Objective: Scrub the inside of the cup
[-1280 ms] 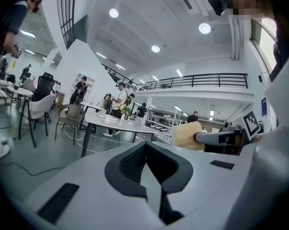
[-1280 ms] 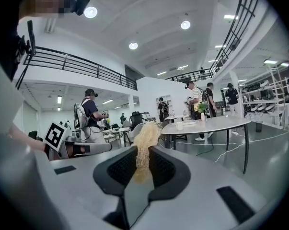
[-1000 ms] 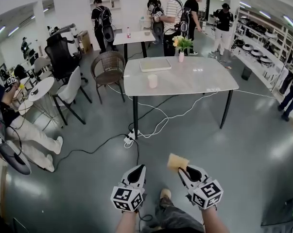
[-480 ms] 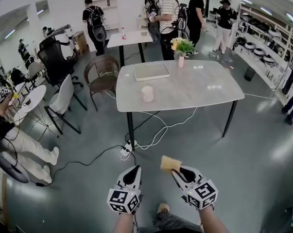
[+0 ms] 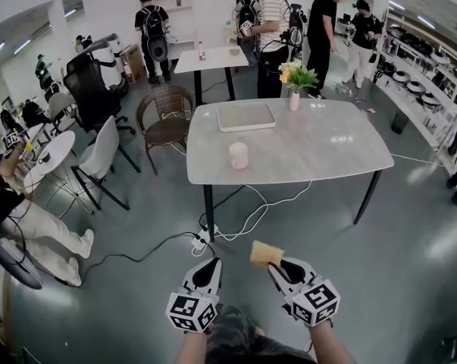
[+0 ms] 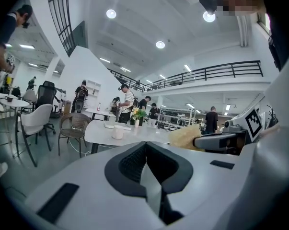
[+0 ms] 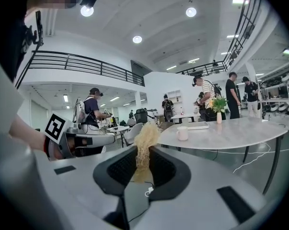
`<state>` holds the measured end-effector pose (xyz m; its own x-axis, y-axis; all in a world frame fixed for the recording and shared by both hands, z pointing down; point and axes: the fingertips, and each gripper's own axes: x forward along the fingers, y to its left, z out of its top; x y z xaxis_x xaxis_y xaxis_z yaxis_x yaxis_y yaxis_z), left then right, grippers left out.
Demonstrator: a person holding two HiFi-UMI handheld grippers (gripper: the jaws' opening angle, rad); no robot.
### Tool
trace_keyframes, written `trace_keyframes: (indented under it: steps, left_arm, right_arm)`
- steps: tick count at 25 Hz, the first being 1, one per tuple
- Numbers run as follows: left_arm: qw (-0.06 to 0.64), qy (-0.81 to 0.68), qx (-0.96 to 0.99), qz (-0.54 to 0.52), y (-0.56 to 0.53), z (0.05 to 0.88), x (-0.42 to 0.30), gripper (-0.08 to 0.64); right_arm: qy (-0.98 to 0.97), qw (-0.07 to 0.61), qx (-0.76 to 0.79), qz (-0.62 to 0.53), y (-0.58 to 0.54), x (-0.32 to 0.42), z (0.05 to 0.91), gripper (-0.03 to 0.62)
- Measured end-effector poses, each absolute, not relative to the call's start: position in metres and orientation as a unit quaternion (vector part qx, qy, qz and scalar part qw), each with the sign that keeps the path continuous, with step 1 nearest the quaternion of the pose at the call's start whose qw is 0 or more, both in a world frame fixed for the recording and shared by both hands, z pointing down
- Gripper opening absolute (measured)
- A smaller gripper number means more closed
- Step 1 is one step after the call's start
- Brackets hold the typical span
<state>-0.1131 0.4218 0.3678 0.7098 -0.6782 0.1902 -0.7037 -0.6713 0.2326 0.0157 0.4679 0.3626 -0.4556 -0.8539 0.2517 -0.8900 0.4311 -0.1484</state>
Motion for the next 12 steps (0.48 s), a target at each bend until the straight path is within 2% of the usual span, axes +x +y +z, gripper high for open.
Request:
trace_keyframes:
  steps: [12]
  left_arm:
    - [0.154,-0.323,0.932,0.061,0.283,0.392,-0.062,0.014]
  right_arm:
    - [-0.84,0.08,0.518,0.141,0.332,0.031,0.382,0.072]
